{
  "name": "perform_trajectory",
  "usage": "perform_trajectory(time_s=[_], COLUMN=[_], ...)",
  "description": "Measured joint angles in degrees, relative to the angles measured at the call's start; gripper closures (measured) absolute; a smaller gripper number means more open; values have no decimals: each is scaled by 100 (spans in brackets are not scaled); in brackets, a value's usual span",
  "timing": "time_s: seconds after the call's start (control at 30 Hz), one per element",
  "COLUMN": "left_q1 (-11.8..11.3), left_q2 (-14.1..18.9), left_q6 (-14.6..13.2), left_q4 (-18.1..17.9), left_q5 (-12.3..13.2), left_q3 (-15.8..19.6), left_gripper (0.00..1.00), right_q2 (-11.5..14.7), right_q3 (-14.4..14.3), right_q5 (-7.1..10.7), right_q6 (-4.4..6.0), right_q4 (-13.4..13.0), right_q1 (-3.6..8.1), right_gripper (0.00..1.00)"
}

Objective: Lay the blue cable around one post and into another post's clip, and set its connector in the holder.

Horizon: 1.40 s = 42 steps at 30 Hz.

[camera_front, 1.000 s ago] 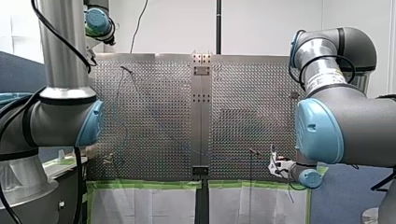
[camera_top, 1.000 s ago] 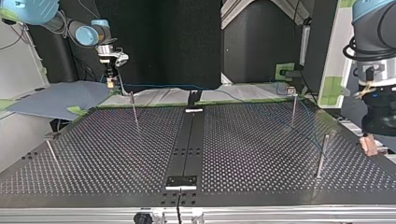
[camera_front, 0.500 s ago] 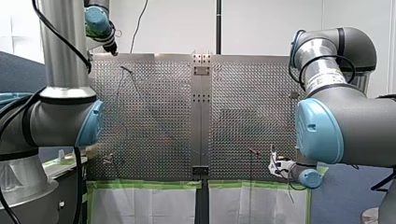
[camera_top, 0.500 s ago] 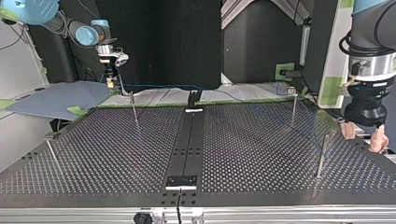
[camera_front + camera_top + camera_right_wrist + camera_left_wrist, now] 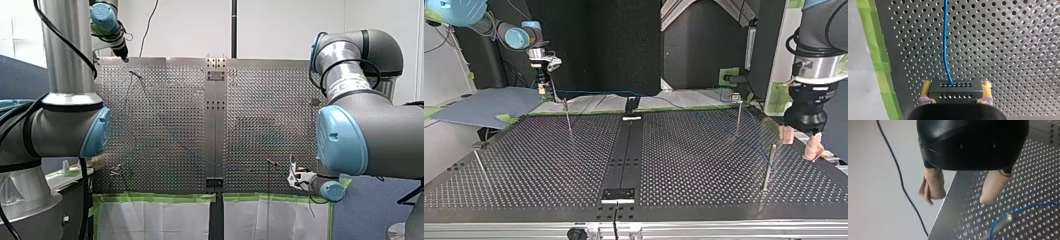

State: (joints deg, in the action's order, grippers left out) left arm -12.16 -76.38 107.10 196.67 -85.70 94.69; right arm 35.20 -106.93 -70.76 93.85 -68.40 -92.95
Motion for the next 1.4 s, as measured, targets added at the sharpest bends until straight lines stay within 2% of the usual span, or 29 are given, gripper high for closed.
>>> perform_trajectory(time_s=[0.2, 1.4], left_q1=[21, 128], left_q2=[-52, -82], left_q6=[-339, -2370], left_q4=[-9, 20], left_q5=[106, 98], left_q3=[-94, -90], left_gripper=[0, 0], right_q2=[-1, -1], right_q3=[0, 0], right_q5=[-12, -34], right_q6=[-3, -4], right_q4=[9, -10], right_q1=[0, 0], right_gripper=[100, 100])
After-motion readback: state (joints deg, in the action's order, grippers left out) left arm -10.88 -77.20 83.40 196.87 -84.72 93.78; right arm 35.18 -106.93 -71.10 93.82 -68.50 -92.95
